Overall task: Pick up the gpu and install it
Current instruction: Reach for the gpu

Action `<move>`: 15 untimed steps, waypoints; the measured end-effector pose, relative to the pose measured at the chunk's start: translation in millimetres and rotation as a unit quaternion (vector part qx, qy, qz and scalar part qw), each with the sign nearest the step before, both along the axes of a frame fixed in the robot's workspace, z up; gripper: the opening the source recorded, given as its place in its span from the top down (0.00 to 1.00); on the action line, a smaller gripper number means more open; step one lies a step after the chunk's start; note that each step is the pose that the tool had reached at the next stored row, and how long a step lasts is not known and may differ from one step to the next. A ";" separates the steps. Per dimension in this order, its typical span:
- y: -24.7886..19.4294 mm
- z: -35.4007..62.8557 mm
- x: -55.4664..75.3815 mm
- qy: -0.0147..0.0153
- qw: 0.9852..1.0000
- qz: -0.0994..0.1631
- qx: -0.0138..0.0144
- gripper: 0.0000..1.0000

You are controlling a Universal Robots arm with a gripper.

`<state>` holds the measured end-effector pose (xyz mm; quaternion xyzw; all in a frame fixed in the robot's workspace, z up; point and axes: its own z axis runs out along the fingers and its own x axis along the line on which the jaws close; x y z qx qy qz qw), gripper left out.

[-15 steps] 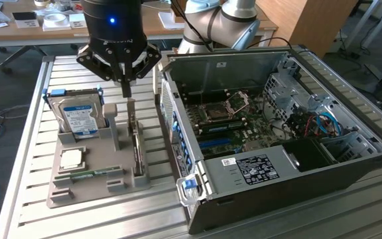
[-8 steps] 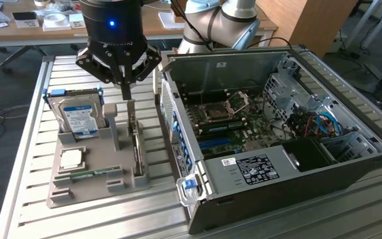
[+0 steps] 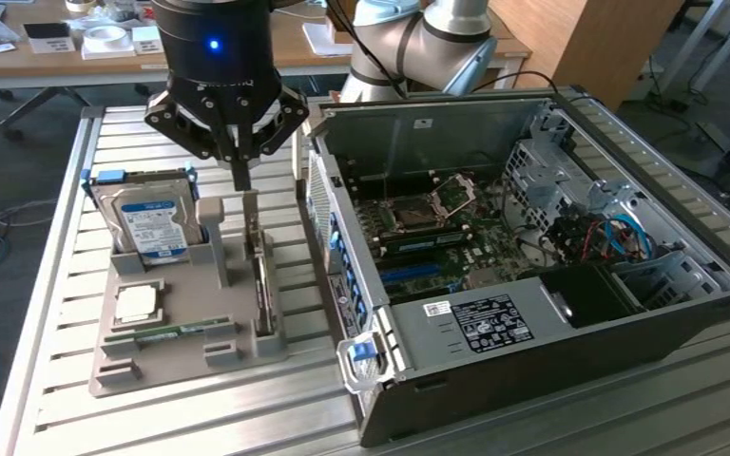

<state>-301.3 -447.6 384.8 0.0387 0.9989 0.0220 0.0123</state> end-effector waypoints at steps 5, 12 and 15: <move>-0.6 0.0 -0.7 0.000 1.000 0.000 0.000 0.89; -0.7 0.0 -0.8 0.000 1.000 0.000 0.000 0.89; -0.7 0.0 -0.8 0.000 1.000 0.000 0.000 0.83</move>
